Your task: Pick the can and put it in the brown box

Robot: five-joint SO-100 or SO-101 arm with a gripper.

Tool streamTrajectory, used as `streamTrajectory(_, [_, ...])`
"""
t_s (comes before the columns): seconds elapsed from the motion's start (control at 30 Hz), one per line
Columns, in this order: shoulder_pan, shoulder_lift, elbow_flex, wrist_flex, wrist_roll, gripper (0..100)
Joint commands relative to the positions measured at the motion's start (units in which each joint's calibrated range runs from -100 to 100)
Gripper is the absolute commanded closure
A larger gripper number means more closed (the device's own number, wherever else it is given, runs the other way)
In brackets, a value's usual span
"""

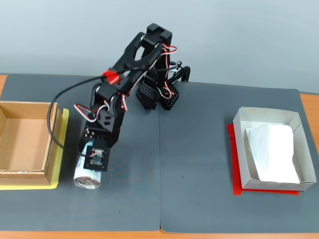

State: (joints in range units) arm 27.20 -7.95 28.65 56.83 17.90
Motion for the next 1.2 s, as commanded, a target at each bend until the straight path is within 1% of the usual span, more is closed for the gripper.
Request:
streamTrajectory(0.0, [-0.23,-7.34,-1.41,0.75,0.03,92])
streamTrajectory(0.2, [1.15,-11.83,-3.31,1.36,0.03,92])
streamTrajectory(0.43, [5.54,-10.22,-16.61,7.78,0.03,92])
streamTrajectory(0.63, [12.52,-5.82,-25.3,8.91,0.65,92])
streamTrajectory(0.83, [17.97,0.19,-31.09,8.21,6.54,92])
streamTrajectory(0.97, [19.75,6.12,-35.26,8.21,10.71,92])
streamTrajectory(1.17, [19.92,14.09,-43.13,8.13,11.75,92])
